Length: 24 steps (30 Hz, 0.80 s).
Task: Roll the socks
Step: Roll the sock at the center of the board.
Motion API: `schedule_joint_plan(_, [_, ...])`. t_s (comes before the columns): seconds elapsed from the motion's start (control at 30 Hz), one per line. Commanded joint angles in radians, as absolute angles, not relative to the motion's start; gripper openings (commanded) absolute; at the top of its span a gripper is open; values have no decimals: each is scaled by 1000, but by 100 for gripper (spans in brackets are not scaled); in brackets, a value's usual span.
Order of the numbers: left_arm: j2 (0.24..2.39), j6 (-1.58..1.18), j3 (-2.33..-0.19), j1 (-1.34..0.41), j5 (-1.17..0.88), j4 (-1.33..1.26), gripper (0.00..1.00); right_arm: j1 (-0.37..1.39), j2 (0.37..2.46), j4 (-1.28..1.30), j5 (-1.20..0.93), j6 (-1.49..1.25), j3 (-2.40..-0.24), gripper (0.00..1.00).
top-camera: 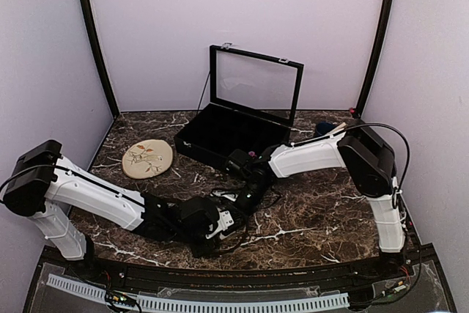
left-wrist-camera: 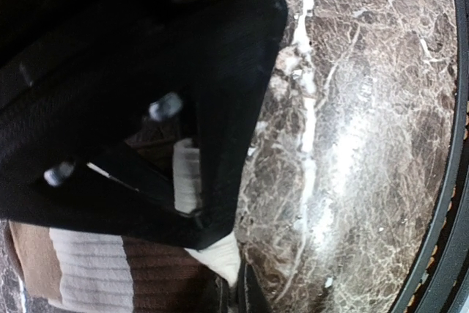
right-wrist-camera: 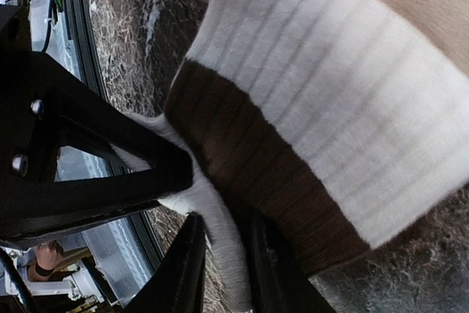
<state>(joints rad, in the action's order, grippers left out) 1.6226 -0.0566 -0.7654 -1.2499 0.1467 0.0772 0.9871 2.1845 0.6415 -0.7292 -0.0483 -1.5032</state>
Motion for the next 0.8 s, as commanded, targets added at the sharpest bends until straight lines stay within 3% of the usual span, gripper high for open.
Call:
schedule_joint_plan(0.0, [1628, -147, -755, -1208, 125, 200, 0, 995, 2130, 634, -677, -70, -1453, 23])
schedule_joint_plan(0.37, [1619, -256, -736, -1160, 48, 185, 0, 969, 2031, 556, -658, -117, -1352, 30])
schedule_joint_plan(0.77, [1628, -374, -727, -1123, -89, 139, 0, 938, 1915, 450, -619, -154, -1232, 31])
